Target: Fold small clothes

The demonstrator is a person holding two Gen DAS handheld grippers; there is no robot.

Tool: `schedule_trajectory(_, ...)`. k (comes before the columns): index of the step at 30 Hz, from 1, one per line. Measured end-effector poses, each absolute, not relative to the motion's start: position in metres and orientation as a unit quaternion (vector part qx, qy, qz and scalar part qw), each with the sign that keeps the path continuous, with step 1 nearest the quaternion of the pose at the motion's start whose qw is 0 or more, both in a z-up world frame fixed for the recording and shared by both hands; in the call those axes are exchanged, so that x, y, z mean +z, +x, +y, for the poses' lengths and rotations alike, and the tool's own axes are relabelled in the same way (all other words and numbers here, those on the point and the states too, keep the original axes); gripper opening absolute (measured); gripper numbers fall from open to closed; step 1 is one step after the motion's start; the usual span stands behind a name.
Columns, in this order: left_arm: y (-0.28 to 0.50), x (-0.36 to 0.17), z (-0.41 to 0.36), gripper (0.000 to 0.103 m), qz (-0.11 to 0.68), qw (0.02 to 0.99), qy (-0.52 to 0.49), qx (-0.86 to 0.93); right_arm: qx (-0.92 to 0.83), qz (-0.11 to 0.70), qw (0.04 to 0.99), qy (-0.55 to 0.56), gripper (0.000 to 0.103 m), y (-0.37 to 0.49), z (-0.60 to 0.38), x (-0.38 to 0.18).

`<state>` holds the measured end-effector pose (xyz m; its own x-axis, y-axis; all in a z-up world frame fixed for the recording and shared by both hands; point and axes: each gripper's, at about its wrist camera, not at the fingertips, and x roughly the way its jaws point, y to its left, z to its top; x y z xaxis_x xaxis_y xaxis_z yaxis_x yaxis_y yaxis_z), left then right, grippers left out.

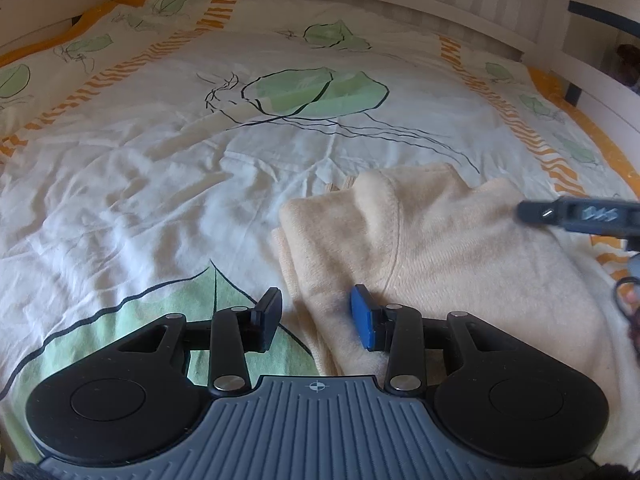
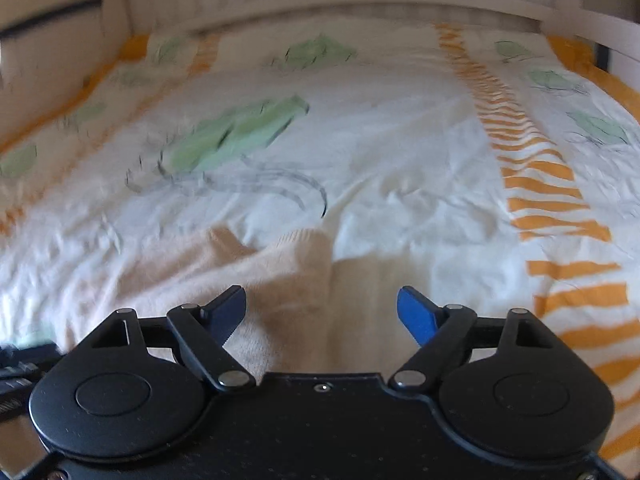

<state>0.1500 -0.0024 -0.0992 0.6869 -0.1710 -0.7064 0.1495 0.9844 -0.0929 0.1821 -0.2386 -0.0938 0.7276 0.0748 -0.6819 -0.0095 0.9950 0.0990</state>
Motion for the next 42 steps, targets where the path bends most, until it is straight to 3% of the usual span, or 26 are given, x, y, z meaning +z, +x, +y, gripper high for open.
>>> schedule_trajectory(5, 0.148, -0.098, -0.005, 0.038, 0.382, 0.92, -0.004, -0.086, 0.006, 0.392, 0.919, 0.045, 0.089, 0.22, -0.237, -0.117)
schedule_trajectory(10, 0.148, -0.095, -0.005, 0.037, 0.377, 0.922, -0.002, -0.092, 0.004, 0.39, 0.92, 0.038, 0.086, 0.227, -0.24, -0.108)
schedule_trajectory(17, 0.126, -0.07, -0.006, 0.037, 0.354, 0.928, 0.013, -0.115, 0.032, 0.35, 0.934, 0.06, 0.086, 0.168, -0.244, -0.076)
schedule_trajectory(26, 0.094, -0.084, -0.003, 0.038, 0.394, 0.909, -0.008, -0.134, 0.039, 0.391, 0.919, 0.029, 0.088, 0.095, -0.231, -0.092)
schedule_trajectory(33, 0.075, -0.081, -0.004, 0.038, 0.397, 0.908, 0.002, -0.133, 0.039, 0.375, 0.926, 0.03, 0.088, 0.074, -0.227, -0.07)
schedule_trajectory(38, 0.076, -0.09, -0.003, 0.042, 0.411, 0.902, 0.001, -0.129, 0.057, 0.455, 0.889, -0.003, 0.088, 0.076, -0.219, -0.097)
schedule_trajectory(42, 0.072, -0.088, -0.001, 0.043, 0.413, 0.901, -0.006, -0.13, 0.041, 0.413, 0.91, 0.003, 0.088, 0.066, -0.22, -0.075)
